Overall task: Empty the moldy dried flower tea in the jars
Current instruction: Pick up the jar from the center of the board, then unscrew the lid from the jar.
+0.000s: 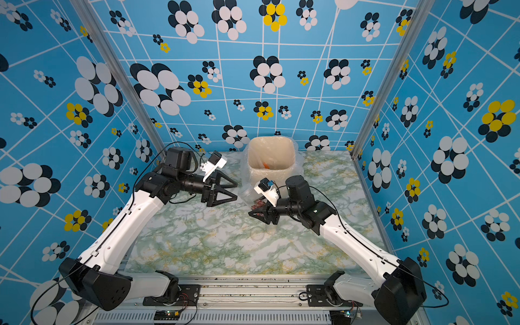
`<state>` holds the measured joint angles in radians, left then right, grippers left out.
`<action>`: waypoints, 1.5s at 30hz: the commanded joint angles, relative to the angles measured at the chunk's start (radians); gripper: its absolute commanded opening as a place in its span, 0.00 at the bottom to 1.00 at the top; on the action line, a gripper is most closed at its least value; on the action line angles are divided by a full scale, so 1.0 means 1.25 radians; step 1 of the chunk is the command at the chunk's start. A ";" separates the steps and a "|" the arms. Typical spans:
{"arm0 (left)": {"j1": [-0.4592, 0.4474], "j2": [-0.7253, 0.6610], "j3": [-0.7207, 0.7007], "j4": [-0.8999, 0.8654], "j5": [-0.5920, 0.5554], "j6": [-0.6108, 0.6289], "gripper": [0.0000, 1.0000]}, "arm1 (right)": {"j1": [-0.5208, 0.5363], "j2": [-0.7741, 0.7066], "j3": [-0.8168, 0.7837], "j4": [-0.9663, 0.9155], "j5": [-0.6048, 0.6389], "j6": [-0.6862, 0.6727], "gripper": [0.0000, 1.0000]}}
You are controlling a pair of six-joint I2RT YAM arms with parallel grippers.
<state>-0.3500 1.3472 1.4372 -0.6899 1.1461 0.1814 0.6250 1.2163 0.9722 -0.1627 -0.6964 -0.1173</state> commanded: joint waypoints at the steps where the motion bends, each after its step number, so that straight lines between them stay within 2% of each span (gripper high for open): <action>1: -0.008 0.019 0.010 -0.043 -0.021 0.038 0.88 | -0.003 0.007 0.025 -0.025 -0.058 -0.013 0.14; 5: -0.029 0.047 0.039 -0.091 -0.065 0.061 0.86 | -0.003 0.009 0.024 -0.020 -0.069 -0.008 0.14; 16: -0.039 0.065 0.053 -0.055 -0.045 0.012 0.66 | -0.003 0.009 0.021 -0.029 -0.073 -0.016 0.13; 25: -0.059 0.082 0.068 -0.081 -0.056 0.023 0.69 | -0.003 0.008 0.022 -0.029 -0.072 -0.018 0.13; 33: -0.062 0.081 0.070 -0.072 -0.084 -0.004 0.40 | -0.003 0.004 0.020 -0.040 -0.056 -0.021 0.13; 38: -0.067 0.062 0.046 0.011 -0.128 -0.105 0.30 | -0.003 -0.001 0.021 -0.038 0.022 -0.011 0.10; 45: -0.104 0.032 0.026 0.098 -0.296 -0.270 0.24 | -0.003 -0.036 -0.037 0.098 0.274 0.087 0.06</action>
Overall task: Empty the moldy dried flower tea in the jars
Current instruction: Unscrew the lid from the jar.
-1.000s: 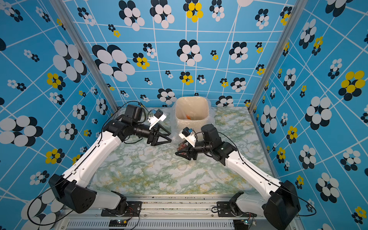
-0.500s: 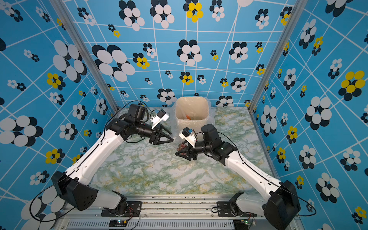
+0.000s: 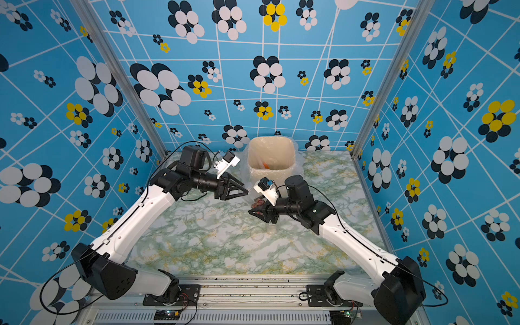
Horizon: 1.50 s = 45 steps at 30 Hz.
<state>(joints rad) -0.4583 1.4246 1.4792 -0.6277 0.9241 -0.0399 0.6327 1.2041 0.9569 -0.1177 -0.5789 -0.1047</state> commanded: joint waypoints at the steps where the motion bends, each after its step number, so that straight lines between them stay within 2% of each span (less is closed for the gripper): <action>1: -0.027 -0.028 -0.005 0.049 -0.143 -0.112 0.24 | -0.010 -0.030 -0.029 0.075 0.210 0.087 0.05; 4: -0.060 -0.017 0.013 0.043 -0.219 -0.167 0.23 | -0.006 -0.036 -0.041 0.104 0.307 0.116 0.03; 9: -0.100 0.007 0.071 -0.034 -0.391 -0.216 0.24 | 0.023 -0.041 -0.057 0.134 0.528 0.144 0.00; 14: -0.120 0.025 0.087 -0.041 -0.442 -0.248 0.27 | 0.067 -0.051 -0.098 0.192 0.692 0.149 0.00; 18: -0.129 0.033 0.085 -0.024 -0.429 -0.257 0.34 | 0.075 -0.048 -0.108 0.196 0.709 0.148 0.00; 20: -0.128 0.034 0.081 -0.014 -0.417 -0.252 0.40 | 0.075 -0.051 -0.106 0.185 0.680 0.139 0.00; 22: -0.126 0.026 0.076 -0.001 -0.404 -0.235 0.52 | 0.074 -0.061 -0.102 0.173 0.635 0.128 0.00; 24: -0.118 0.017 0.066 0.021 -0.360 -0.210 0.60 | 0.073 -0.071 -0.097 0.157 0.580 0.113 0.00; 28: -0.080 -0.021 0.016 0.116 -0.197 -0.174 0.81 | 0.053 -0.077 -0.072 0.101 0.442 0.091 0.00; 32: -0.005 -0.059 -0.028 0.196 -0.021 -0.156 0.95 | 0.009 -0.079 -0.052 0.060 0.293 0.091 0.00; 35: 0.046 -0.074 -0.050 0.225 0.104 -0.121 0.98 | -0.023 -0.074 -0.028 0.022 0.146 0.080 0.00; 37: 0.060 -0.061 -0.034 0.170 0.149 -0.068 0.98 | -0.034 -0.061 0.002 -0.013 0.045 0.076 0.00; 39: 0.056 -0.042 -0.010 0.088 0.172 0.009 0.98 | -0.036 -0.045 0.028 -0.034 -0.037 0.079 0.00; 41: 0.050 -0.024 -0.002 0.048 0.195 0.045 0.98 | -0.036 -0.028 0.045 -0.036 -0.101 0.086 0.00; 45: 0.041 -0.011 -0.026 0.096 0.220 0.029 0.95 | -0.036 -0.004 0.057 -0.013 -0.176 0.105 0.00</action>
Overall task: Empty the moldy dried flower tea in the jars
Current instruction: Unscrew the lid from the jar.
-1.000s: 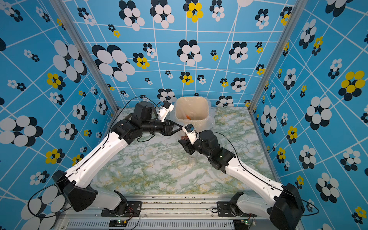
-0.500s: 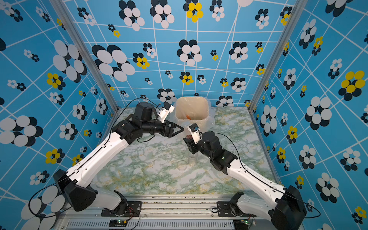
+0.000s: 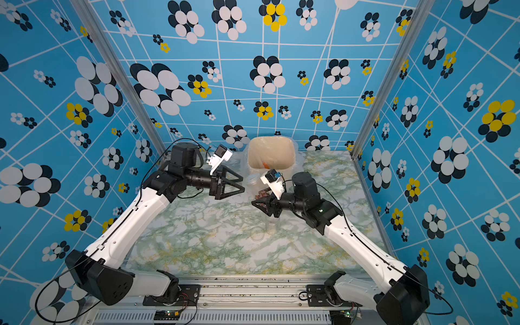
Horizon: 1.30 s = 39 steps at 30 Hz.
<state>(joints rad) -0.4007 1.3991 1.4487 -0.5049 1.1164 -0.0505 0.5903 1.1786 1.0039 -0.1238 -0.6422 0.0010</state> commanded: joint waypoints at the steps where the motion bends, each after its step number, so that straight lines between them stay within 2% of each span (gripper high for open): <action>1: -0.006 0.010 -0.008 0.023 0.077 0.024 0.94 | -0.002 0.020 0.019 -0.003 -0.136 0.022 0.00; 8: -0.003 0.011 -0.043 0.184 0.116 -0.085 0.89 | -0.002 0.039 0.017 -0.004 -0.165 0.023 0.00; 14: -0.009 0.028 -0.032 0.144 0.098 -0.062 0.81 | -0.002 0.040 0.018 -0.002 -0.166 0.023 0.00; 18: -0.031 0.044 0.010 0.010 0.037 0.037 0.78 | -0.002 0.041 0.019 -0.003 -0.164 0.022 0.00; 20: -0.041 0.054 0.028 -0.038 0.016 0.071 0.72 | -0.003 0.041 0.020 -0.003 -0.164 0.022 0.00; 24: -0.043 0.059 0.025 -0.021 0.007 0.056 0.56 | -0.002 0.043 0.020 -0.003 -0.161 0.021 0.00; 26: -0.041 0.052 0.016 0.002 0.004 0.040 0.56 | -0.002 0.043 0.018 -0.004 -0.160 0.021 0.00; 28: -0.034 0.041 0.005 0.044 0.007 0.014 0.62 | -0.002 0.040 0.015 -0.007 -0.156 0.017 0.00; 31: -0.017 0.020 -0.025 0.136 0.016 -0.050 0.66 | -0.002 0.039 0.014 -0.012 -0.151 0.014 0.00; 35: 0.008 0.001 -0.064 0.261 0.045 -0.146 0.66 | -0.002 0.040 0.012 -0.014 -0.149 0.012 0.00; 39: 0.007 0.004 -0.058 0.233 0.045 -0.134 0.61 | -0.002 0.040 0.014 -0.015 -0.148 0.012 0.00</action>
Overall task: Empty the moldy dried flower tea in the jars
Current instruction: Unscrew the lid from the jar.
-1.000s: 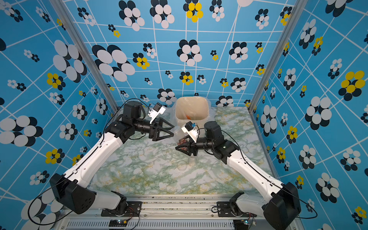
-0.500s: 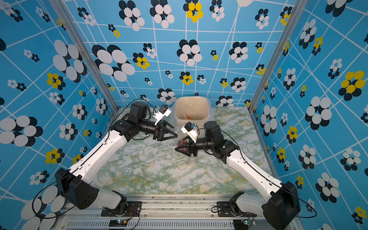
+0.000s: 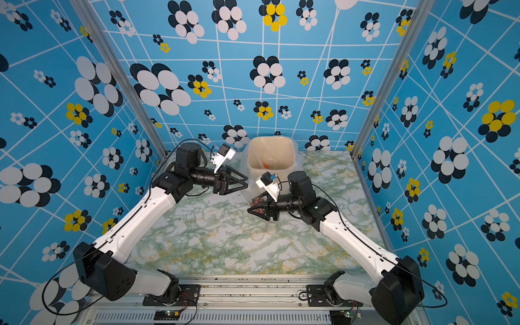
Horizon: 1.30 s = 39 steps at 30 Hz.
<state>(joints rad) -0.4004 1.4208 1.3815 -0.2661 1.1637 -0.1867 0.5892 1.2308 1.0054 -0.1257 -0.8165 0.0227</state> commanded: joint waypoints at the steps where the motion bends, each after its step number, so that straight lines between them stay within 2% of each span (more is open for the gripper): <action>1: 0.007 -0.013 -0.004 0.034 0.005 -0.020 0.60 | -0.001 -0.002 0.013 -0.014 -0.008 -0.006 0.00; 5: -0.002 -0.013 -0.007 0.009 -0.006 -0.002 0.58 | -0.002 -0.002 0.016 -0.015 -0.007 -0.007 0.00; 9: -0.011 -0.012 0.001 -0.043 -0.027 0.043 0.65 | -0.001 -0.001 0.017 -0.017 -0.006 -0.006 0.00; 13: -0.016 -0.009 0.007 -0.066 -0.032 0.058 0.66 | -0.001 -0.001 0.018 -0.018 -0.004 -0.006 0.00; 21: -0.019 -0.010 0.004 -0.057 -0.038 0.050 0.51 | -0.001 -0.002 0.017 -0.021 0.001 -0.003 0.00; 24: -0.030 -0.014 0.001 -0.057 -0.068 0.047 0.45 | -0.001 -0.003 0.019 -0.021 0.025 0.000 0.00; 27: -0.054 -0.019 0.001 -0.051 -0.146 0.018 0.34 | -0.001 -0.004 0.020 -0.021 0.109 0.008 0.00; 33: -0.132 -0.038 0.016 -0.045 -0.384 -0.060 0.31 | 0.011 -0.019 0.007 0.015 0.409 0.032 0.00; 37: -0.171 -0.035 0.039 -0.064 -0.560 -0.144 0.30 | 0.051 -0.030 -0.026 0.078 0.616 0.023 0.00; 39: -0.182 -0.033 0.046 -0.068 -0.608 -0.179 0.29 | 0.074 -0.034 -0.047 0.115 0.705 0.017 0.00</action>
<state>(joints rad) -0.5911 1.4055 1.4067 -0.2882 0.5476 -0.3328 0.6704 1.2041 0.9733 -0.0986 -0.2588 0.0071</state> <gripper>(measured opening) 0.562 0.560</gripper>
